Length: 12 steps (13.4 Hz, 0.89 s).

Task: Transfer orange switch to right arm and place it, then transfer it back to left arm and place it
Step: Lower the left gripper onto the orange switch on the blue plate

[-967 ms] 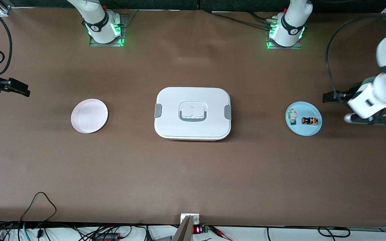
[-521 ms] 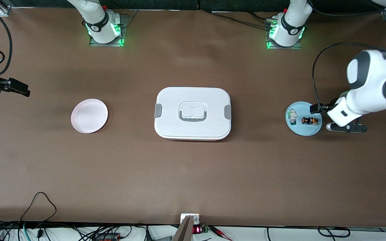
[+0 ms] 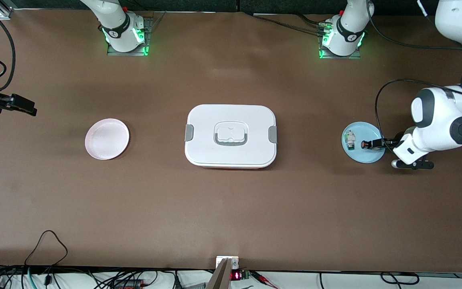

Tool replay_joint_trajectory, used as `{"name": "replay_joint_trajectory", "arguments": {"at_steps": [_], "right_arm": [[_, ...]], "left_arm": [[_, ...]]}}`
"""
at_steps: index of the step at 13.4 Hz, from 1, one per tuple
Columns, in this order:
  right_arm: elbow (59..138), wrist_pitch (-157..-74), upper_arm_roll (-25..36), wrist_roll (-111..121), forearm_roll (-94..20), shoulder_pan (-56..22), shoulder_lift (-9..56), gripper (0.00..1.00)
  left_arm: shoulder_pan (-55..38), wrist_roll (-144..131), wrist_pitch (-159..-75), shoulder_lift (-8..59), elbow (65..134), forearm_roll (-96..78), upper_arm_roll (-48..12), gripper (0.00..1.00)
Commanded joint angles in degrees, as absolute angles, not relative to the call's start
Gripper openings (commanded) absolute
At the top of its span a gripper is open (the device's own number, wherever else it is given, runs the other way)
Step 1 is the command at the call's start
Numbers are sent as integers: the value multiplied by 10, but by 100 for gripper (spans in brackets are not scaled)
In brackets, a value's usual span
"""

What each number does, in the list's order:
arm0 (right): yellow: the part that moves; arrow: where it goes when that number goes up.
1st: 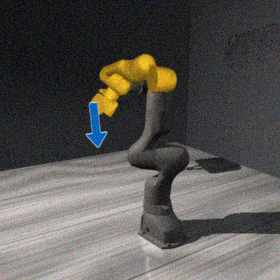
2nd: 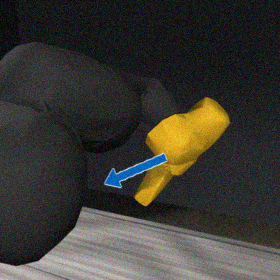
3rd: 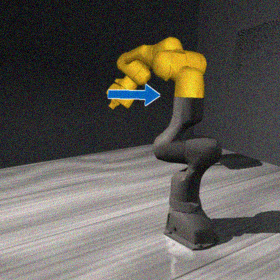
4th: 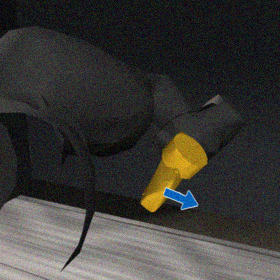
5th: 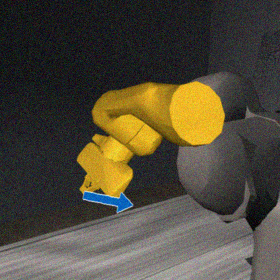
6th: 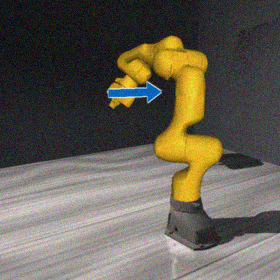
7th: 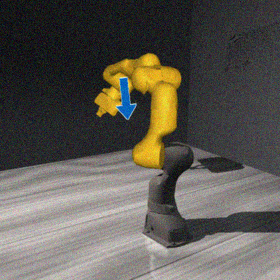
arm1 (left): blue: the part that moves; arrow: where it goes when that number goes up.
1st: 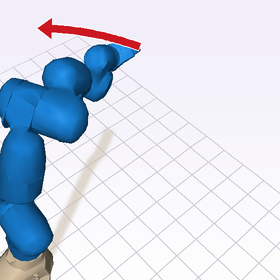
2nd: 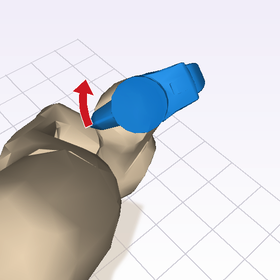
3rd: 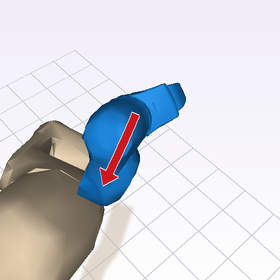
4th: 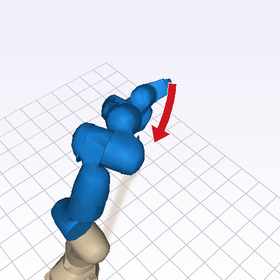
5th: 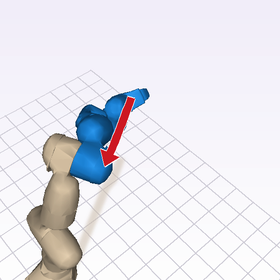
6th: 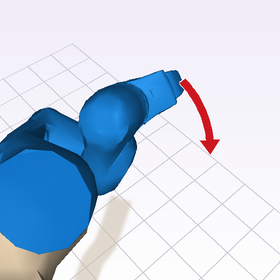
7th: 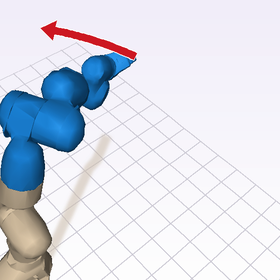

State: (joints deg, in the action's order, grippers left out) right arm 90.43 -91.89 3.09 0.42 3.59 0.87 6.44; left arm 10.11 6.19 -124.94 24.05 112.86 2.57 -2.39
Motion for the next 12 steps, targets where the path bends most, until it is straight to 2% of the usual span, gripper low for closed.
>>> {"name": "replay_joint_trajectory", "arguments": {"at_steps": [1,5,8,12], "right_arm": [[899,-910,33,-1,9,10,67,100],[899,-910,33,-1,7,11,67,100],[899,-910,33,-1,7,11,67,100],[901,-910,33,-1,7,11,67,100]], "left_arm": [[104,69,-1250,251,1125,31,-30,100],[105,67,-1253,258,1141,25,-31,100],[105,62,-1322,259,1185,25,-32,100],[105,59,-1328,265,1195,0,-32,100]]}}
